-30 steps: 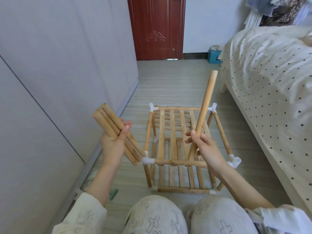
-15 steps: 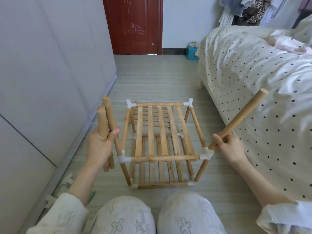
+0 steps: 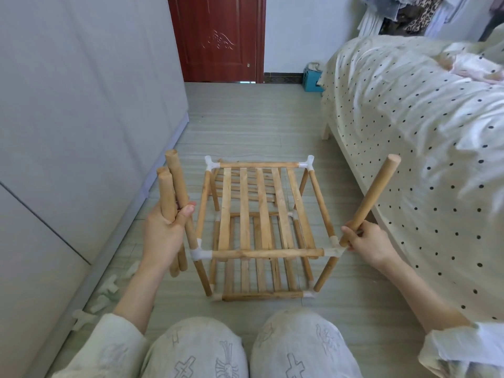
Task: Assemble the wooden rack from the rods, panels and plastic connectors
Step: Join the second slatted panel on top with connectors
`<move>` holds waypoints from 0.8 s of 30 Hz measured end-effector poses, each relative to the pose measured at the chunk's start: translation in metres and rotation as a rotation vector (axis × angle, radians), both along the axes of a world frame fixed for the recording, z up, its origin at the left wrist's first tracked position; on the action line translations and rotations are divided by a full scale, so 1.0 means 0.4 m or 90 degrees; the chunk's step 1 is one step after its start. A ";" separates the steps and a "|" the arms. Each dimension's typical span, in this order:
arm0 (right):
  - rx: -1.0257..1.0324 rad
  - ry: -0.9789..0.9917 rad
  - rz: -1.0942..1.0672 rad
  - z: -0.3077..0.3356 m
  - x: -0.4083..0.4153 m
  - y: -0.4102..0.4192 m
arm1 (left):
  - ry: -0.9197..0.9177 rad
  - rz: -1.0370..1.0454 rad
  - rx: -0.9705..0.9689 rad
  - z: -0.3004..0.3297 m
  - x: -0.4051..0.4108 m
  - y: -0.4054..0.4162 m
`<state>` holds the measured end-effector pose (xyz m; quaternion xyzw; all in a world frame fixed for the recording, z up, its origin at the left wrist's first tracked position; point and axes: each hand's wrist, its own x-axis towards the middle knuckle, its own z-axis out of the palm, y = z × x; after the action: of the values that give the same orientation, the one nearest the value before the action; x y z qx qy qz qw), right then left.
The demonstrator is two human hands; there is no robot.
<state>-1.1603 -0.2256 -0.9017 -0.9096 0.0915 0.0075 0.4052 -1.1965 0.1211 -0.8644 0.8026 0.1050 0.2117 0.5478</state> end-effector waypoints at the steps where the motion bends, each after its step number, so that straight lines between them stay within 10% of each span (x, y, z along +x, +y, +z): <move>1: 0.008 0.016 0.005 -0.003 0.001 -0.003 | -0.001 0.000 0.003 0.000 0.000 -0.002; 24: 0.042 -0.079 -0.092 -0.005 -0.006 0.030 | 0.026 -0.038 0.023 -0.014 -0.014 0.019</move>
<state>-1.1627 -0.2138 -0.9035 -0.8854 0.1313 -0.0751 0.4395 -1.2023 0.1285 -0.8701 0.8192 0.0879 0.1807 0.5371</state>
